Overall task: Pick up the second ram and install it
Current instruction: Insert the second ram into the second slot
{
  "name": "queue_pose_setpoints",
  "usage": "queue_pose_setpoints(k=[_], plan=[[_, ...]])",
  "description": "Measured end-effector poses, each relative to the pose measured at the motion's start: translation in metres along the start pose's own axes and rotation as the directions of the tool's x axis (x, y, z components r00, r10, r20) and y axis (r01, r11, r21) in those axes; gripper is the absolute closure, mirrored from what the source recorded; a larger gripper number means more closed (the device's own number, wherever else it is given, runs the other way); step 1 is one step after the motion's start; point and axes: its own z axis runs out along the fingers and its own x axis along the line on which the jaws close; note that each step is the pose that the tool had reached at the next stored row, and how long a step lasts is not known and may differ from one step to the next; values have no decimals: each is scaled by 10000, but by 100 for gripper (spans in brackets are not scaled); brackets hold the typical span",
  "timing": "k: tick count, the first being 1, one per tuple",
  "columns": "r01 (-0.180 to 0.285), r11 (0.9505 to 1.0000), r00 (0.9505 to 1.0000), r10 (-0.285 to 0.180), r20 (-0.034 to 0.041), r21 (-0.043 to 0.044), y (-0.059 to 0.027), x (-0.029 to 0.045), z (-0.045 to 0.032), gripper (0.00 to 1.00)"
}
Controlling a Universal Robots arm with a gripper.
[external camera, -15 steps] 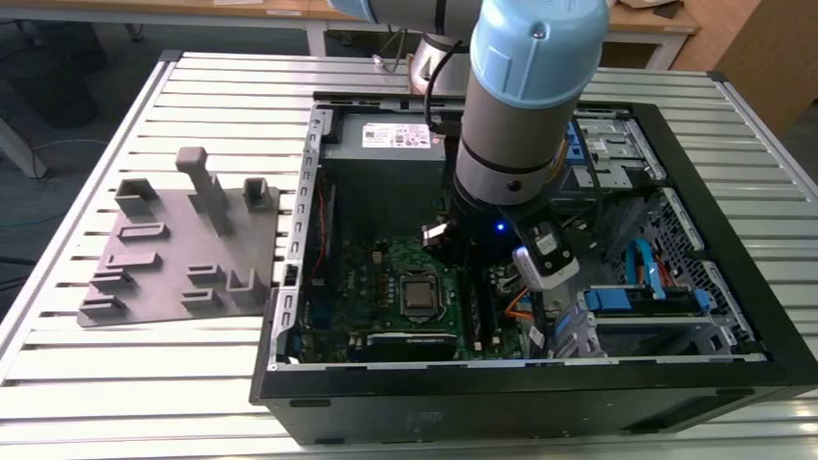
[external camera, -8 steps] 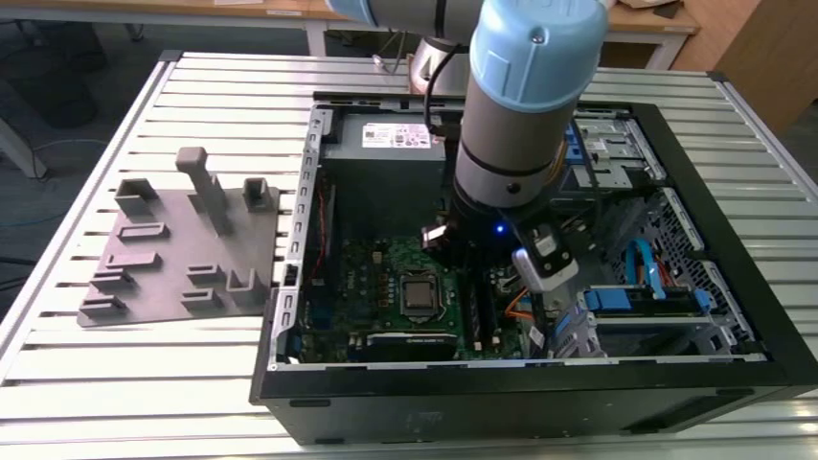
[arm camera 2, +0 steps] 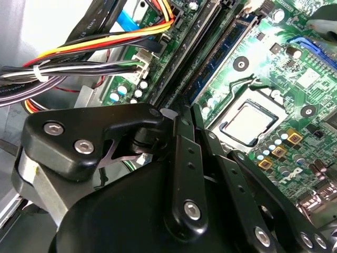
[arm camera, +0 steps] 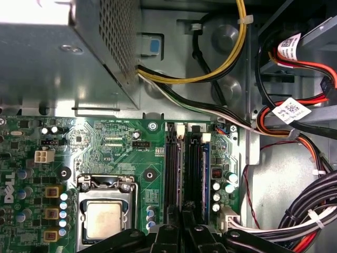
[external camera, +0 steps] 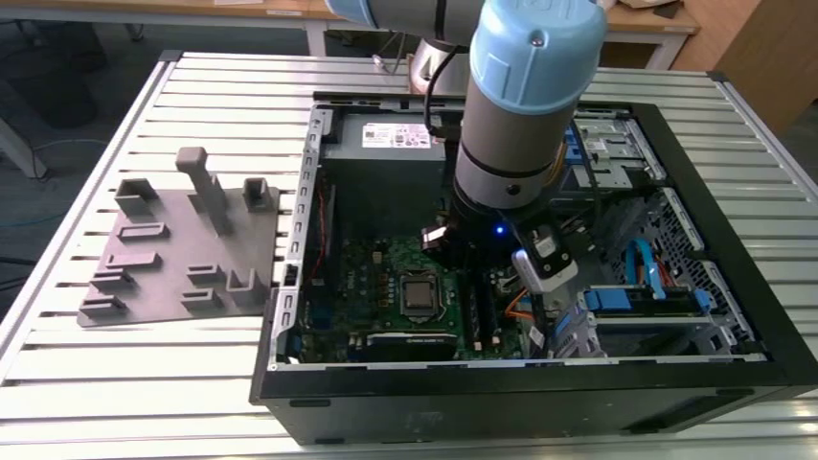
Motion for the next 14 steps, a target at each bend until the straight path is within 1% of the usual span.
queue_pose_setpoints(k=[4,5,7,8,9,14], plan=[[0,10000,10000,0,1,-6,1,-1,2,88],[1,10000,10000,-1,1,-4,1,-1,2,82],[0,10000,10000,0,-1,3,0,-1,-5,82],[1,10000,10000,-1,0,1,1,-2,-27,82],[1,10000,10000,-1,0,0,4,-4,-68,82],[0,10000,10000,0,1,11,27,-13,-290,82]])
